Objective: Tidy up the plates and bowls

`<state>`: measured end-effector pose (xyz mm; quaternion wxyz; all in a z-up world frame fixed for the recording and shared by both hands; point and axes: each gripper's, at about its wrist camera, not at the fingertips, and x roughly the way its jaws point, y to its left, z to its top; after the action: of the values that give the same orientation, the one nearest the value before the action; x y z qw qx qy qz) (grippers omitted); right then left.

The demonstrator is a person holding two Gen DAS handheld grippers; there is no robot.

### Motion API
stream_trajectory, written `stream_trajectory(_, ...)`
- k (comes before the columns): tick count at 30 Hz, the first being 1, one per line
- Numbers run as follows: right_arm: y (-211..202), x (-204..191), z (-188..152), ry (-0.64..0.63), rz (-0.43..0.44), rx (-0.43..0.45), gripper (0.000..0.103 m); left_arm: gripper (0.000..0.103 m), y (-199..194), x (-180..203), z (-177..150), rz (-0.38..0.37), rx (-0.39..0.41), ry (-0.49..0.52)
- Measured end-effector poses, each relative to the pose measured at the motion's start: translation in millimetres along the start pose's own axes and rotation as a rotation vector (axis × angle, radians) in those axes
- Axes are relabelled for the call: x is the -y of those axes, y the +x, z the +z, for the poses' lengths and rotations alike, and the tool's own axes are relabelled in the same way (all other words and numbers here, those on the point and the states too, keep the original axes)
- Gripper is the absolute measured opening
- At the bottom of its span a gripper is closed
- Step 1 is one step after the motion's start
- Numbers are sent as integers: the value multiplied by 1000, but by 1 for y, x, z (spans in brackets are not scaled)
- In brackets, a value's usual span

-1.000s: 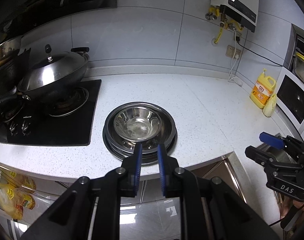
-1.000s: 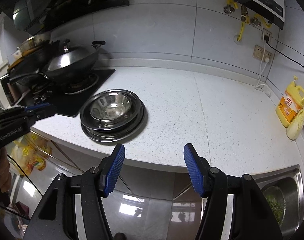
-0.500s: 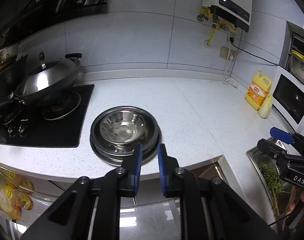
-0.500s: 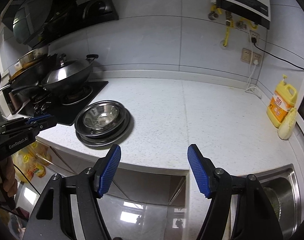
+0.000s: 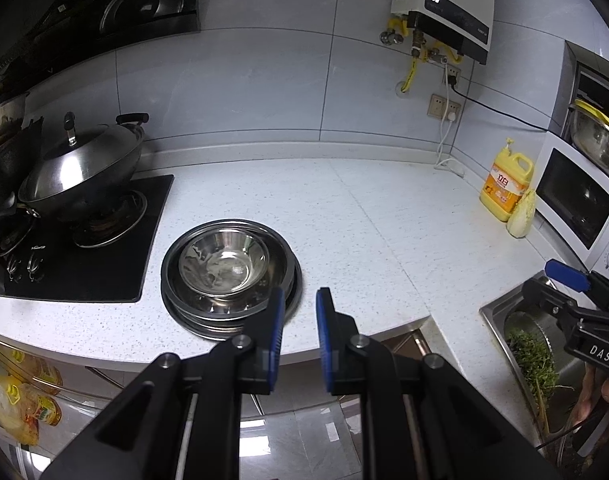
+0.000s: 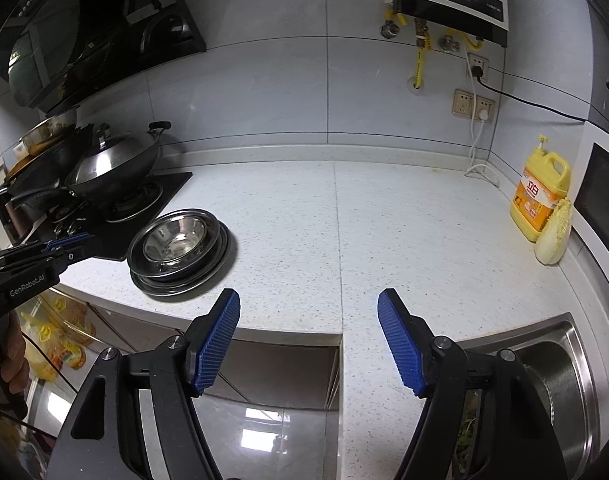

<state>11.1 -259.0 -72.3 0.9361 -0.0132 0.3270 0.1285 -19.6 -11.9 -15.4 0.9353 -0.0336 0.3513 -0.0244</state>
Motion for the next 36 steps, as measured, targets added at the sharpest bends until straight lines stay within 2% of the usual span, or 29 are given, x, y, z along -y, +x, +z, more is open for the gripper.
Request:
stream_trajectory(10, 2, 3, 1, 10, 6, -1, 67, 15, -6, -5, 6, -12, 42, -22)
stream_trajectory(21, 9, -1, 2, -5, 17, -16, 67, 15, -3, -6, 2, 15, 24, -26)
stream_trajectory(36, 11, -3, 0, -19, 16, -24, 67, 15, 0, 0, -1, -5, 8, -10)
